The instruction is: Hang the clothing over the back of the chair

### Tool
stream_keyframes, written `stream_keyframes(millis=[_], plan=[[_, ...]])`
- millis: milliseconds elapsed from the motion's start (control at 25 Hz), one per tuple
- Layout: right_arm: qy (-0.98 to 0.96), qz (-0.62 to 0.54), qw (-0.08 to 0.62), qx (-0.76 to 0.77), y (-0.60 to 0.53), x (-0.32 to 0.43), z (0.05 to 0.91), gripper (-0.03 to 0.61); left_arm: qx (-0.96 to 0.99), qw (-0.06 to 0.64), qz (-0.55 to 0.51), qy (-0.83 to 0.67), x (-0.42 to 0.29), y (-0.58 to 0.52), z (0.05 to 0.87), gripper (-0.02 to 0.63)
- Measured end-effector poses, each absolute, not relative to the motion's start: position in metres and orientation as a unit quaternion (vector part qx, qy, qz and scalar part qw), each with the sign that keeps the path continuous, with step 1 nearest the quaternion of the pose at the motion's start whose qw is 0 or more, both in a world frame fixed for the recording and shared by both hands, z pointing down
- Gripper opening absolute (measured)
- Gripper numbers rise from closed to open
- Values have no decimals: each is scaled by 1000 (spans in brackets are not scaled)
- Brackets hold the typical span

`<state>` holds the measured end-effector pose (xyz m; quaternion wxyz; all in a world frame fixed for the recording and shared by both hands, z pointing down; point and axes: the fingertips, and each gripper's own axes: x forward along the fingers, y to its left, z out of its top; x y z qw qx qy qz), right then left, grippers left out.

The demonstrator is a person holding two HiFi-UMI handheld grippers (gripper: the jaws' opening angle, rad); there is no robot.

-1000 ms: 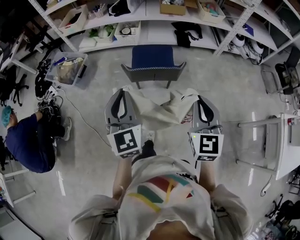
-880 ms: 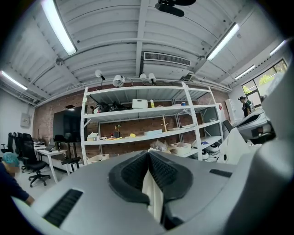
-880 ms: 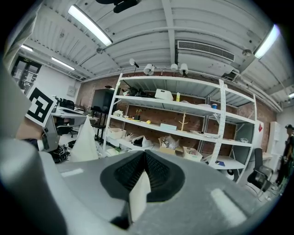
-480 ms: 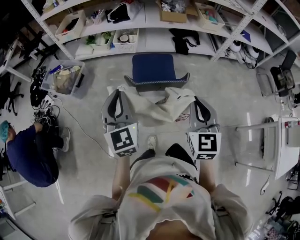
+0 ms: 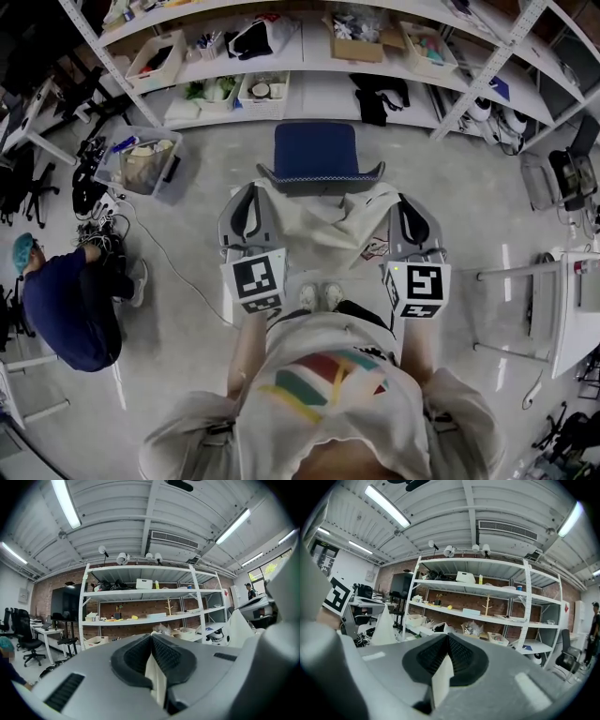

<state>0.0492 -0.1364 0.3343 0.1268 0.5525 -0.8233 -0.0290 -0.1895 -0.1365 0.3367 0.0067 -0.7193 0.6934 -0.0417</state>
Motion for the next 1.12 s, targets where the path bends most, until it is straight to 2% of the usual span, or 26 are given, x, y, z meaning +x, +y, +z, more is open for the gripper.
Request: stream_keyframes(millis=[680,1120], plan=[[-825,-32,116,552,-163,88,329,6,-709,31,-70,701,-155,-158,329,17],[-815,-104,63,566,-191,119,264,6,-671,87,-52,734,-186,-179,269,17]])
